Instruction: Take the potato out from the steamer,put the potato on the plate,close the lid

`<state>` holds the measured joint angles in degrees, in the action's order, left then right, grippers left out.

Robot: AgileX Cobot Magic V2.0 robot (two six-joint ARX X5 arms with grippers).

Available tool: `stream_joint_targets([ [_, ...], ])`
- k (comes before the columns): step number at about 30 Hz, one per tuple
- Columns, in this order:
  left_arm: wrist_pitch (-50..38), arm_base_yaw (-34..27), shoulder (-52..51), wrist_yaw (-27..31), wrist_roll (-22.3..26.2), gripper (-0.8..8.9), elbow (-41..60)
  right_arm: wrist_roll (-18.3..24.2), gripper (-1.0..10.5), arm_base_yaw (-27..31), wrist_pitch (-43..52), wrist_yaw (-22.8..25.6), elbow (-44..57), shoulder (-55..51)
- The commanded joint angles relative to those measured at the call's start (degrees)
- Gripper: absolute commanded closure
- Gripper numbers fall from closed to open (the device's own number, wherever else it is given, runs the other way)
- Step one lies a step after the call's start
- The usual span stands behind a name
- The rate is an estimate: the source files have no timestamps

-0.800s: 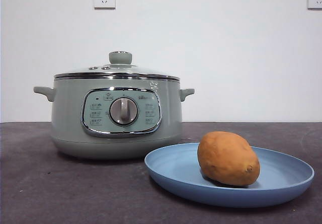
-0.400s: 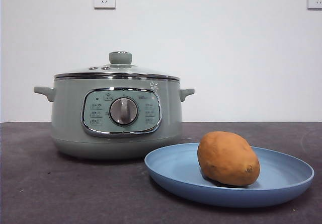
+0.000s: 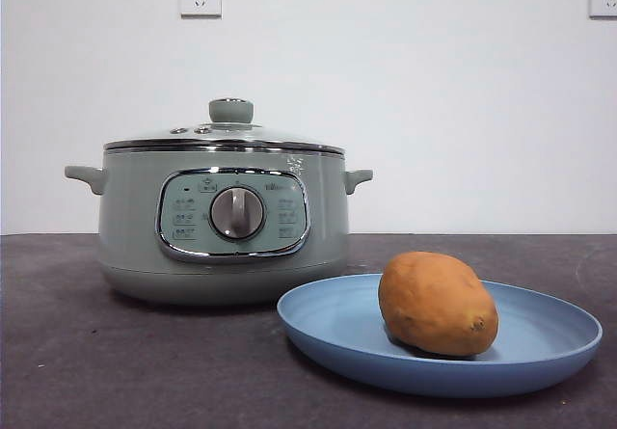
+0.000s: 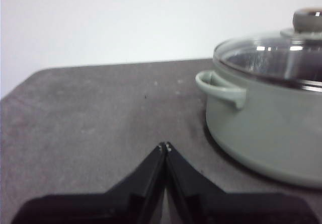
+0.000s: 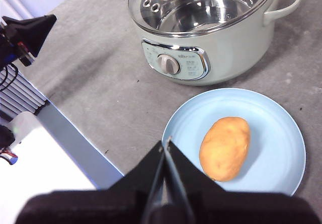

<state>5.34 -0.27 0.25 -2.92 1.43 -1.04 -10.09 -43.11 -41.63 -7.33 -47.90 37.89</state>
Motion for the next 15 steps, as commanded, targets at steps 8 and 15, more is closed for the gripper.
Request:
stream_joint_targets([
  [8,5.4,-0.2,-0.2,-0.4,-0.5,8.17,0.9,-0.3,9.5,0.0,-0.9,0.2,-0.2,-0.1],
  [15,5.2,-0.2,-0.2,-0.1,-1.7,8.17,0.9,-0.3,9.4,0.0,-0.9,0.2,-0.2,-0.1],
])
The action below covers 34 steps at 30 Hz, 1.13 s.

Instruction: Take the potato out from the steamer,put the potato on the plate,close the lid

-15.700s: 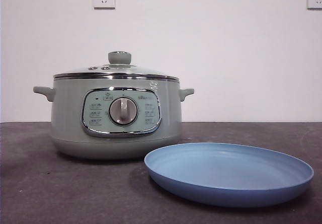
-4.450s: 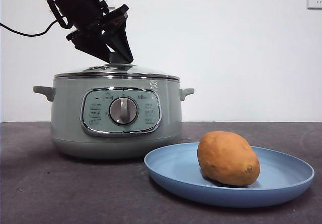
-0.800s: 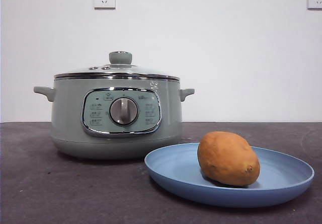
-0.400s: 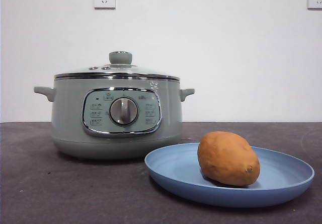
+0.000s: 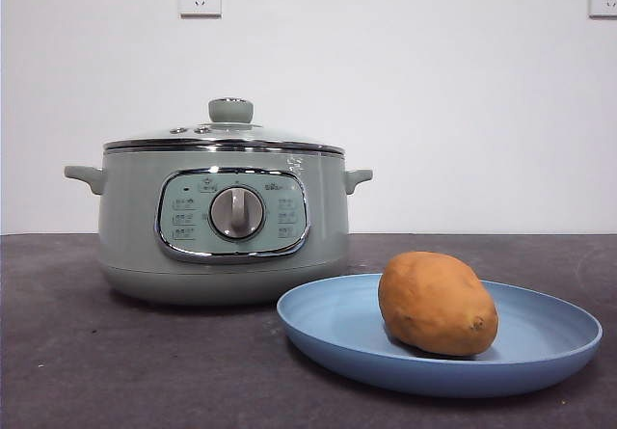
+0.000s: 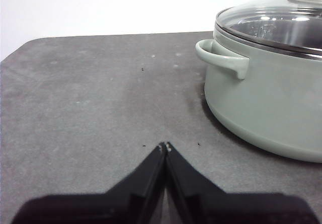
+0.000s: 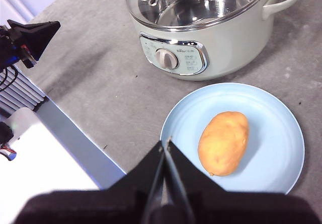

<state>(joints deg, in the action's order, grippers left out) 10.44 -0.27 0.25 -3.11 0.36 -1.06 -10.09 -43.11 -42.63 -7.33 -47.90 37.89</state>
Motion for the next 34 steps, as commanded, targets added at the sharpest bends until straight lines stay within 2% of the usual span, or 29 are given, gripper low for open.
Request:
stream_joint_targets([
  [1,0.1,-0.2,-0.2,0.1,-0.6,8.17,0.9,-0.3,9.5,0.0,0.1,0.2,-0.2,-0.1],
  [16,0.0,-0.2,-0.2,0.1,-0.6,8.17,0.9,-0.3,9.4,0.0,0.1,0.2,-0.2,-0.1],
  [17,0.0,-0.2,-0.2,0.1,-0.6,8.17,0.9,0.8,9.5,0.0,0.2,0.3,-0.2,-0.1],
  [18,0.0,-0.2,-0.2,0.1,-0.6,8.17,0.9,2.6,9.5,0.0,0.2,1.0,-0.2,-0.2],
  [20,0.0,-0.2,-0.2,0.1,-0.6,8.17,0.9,3.3,9.4,0.0,0.6,2.8,-0.2,-0.7],
  [22,0.0,-0.2,-0.2,0.1,-0.6,8.17,0.9,4.2,9.5,1.3,1.7,6.7,-0.1,-1.4],
  [24,0.0,-0.2,-0.2,0.1,-0.6,8.17,0.9,4.9,9.5,4.1,4.2,8.4,0.5,-2.6],
  [30,0.0,-0.2,-0.2,0.1,-0.6,8.17,0.9,5.8,9.5,18.3,13.3,4.3,7.6,-9.4],
  [34,0.0,-0.2,-0.2,0.1,-0.6,8.17,0.9,6.1,9.5,26.7,21.7,4.2,15.1,-14.7],
])
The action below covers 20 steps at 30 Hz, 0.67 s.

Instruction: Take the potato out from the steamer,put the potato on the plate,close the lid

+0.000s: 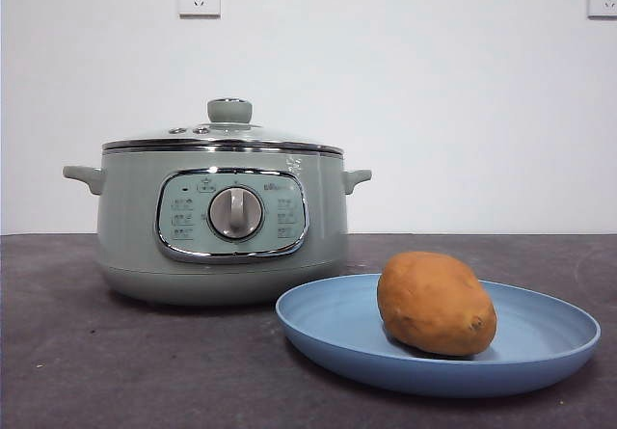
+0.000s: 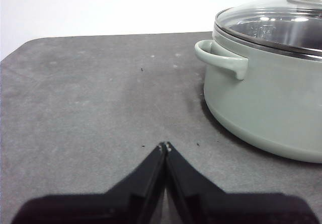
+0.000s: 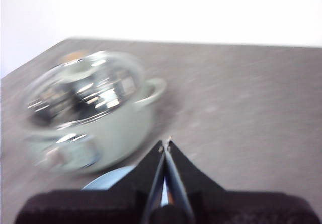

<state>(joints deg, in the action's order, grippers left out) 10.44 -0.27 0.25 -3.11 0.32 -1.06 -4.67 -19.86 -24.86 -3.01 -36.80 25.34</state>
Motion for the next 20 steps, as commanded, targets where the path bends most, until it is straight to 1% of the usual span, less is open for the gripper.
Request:
stream_joint_targets([
  [1,0.0,-0.2,-0.2,0.1,-0.6,8.17,0.9,0.7,9.4,5.2,6.4,0.0,6.2,-3.8],
  [5,0.0,-0.2,-0.2,0.1,-0.6,8.17,0.9,0.6,9.5,10.4,14.8,0.1,14.9,-10.0],
  [10,0.0,-0.2,-0.2,0.1,-0.6,8.17,0.9,0.0,9.5,14.4,20.3,0.3,23.7,-16.6],
  [15,0.0,-0.2,-0.2,0.1,-0.6,8.17,0.9,-0.5,9.5,15.9,20.9,0.5,29.5,-20.2],
  [20,0.0,-0.2,-0.2,0.1,-0.6,8.17,0.9,-0.9,9.5,16.5,20.9,0.4,32.8,-22.4],
])
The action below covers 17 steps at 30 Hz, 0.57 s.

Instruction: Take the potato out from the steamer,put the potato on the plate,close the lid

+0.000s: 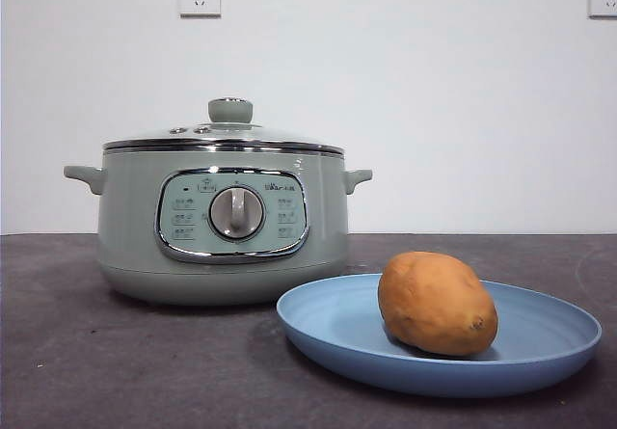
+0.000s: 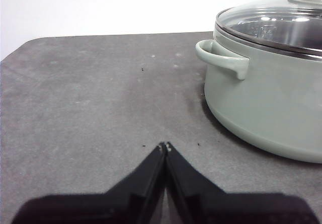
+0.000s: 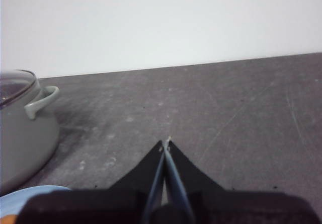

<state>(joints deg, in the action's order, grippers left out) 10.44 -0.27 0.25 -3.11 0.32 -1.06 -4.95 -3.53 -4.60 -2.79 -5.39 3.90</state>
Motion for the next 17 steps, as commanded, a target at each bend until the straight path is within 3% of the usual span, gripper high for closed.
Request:
stream_joint_targets([
  [1,0.0,-0.2,-0.2,0.1,-0.6,8.17,0.9,-0.7,9.5,0.2,0.5,0.2,2.0,-1.6],
  [17,0.0,-0.2,-0.2,0.1,-0.6,8.17,0.9,-2.2,9.5,0.1,-5.8,0.1,4.9,-3.8],
])
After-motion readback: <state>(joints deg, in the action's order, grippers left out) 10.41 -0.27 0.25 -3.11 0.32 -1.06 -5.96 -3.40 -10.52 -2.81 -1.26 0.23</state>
